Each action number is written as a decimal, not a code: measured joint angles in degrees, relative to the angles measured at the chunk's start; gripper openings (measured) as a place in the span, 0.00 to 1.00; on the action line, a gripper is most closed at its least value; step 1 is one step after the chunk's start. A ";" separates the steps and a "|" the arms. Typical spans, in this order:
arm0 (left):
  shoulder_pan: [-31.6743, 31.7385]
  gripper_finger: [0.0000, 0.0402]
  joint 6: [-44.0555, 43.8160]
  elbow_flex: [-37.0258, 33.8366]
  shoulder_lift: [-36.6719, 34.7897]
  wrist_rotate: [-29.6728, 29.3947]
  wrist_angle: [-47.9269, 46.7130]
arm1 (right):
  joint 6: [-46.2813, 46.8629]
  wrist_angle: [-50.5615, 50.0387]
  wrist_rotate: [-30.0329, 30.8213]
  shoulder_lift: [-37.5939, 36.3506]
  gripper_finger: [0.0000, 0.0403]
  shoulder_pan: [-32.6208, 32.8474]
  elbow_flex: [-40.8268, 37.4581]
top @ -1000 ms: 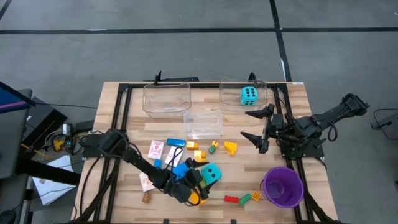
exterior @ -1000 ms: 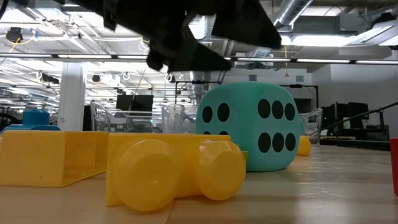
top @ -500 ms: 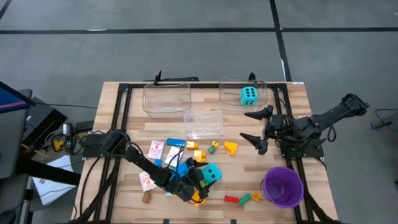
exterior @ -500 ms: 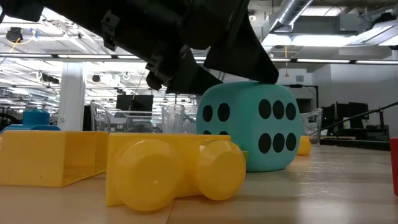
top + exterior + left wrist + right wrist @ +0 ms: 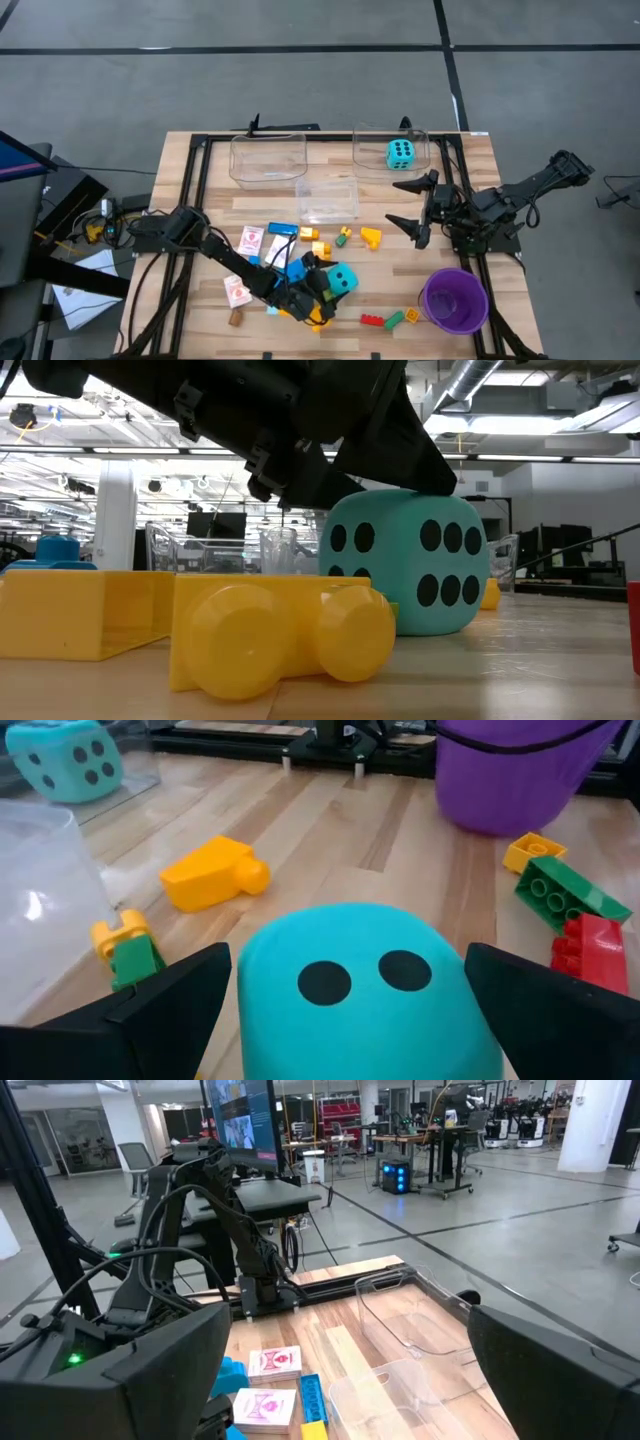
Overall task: Pick & Place Toys
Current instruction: Put the blue dice into the top right transparent bin
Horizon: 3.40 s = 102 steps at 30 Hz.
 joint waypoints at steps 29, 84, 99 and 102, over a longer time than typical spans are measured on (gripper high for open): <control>2.13 1.00 5.37 -0.18 -10.54 4.50 -17.08 | -0.61 0.02 0.00 0.00 0.99 -0.02 0.00; 3.98 1.00 -3.87 -6.36 -6.30 10.10 -7.96 | -0.61 0.02 0.00 0.00 0.99 -0.02 0.00; 4.80 0.92 -3.79 -8.20 -6.41 10.62 -5.99 | -3.37 -0.47 -0.02 0.00 0.99 -0.02 0.00; 5.34 0.89 -3.59 -8.20 -6.42 10.62 -5.97 | -3.59 -1.07 -0.02 0.00 0.99 -0.02 0.00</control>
